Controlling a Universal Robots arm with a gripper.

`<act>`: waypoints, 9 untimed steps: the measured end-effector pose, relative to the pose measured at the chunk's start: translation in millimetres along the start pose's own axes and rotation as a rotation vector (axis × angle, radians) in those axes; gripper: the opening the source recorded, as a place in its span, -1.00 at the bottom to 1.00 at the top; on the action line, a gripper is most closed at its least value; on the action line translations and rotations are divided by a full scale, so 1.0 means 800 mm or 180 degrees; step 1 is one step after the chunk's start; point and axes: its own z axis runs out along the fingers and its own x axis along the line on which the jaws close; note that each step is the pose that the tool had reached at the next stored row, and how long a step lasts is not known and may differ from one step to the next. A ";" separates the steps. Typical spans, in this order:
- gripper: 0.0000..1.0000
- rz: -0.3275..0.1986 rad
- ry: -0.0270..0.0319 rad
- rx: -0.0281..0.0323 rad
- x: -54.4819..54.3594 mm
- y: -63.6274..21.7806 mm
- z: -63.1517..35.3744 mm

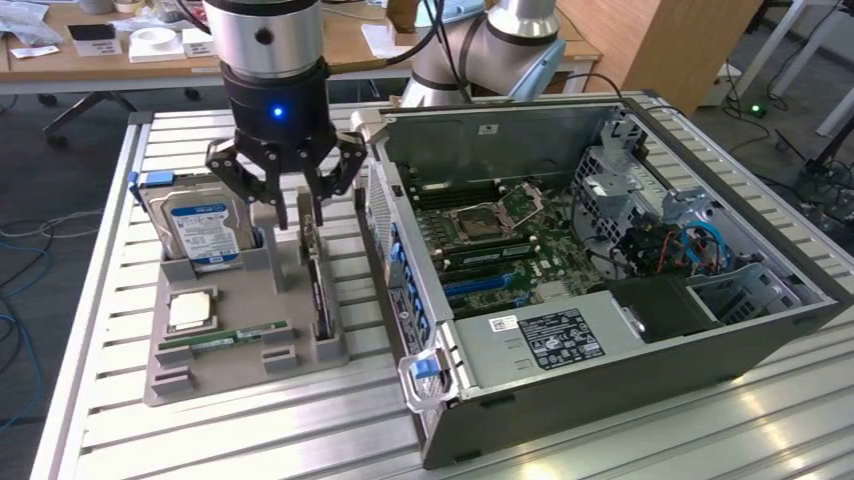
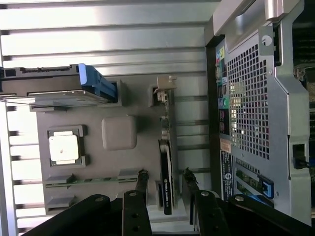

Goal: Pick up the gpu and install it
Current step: 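Pick up the gpu and move the gpu toward the slot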

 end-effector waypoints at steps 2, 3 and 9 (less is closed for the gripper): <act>-0.17 0.0000 0.0000 0.0000 0.000 0.000 0.002; -0.17 0.0000 0.0001 0.0001 0.000 0.000 0.002; -0.17 0.0000 0.0000 0.0000 0.000 0.000 0.013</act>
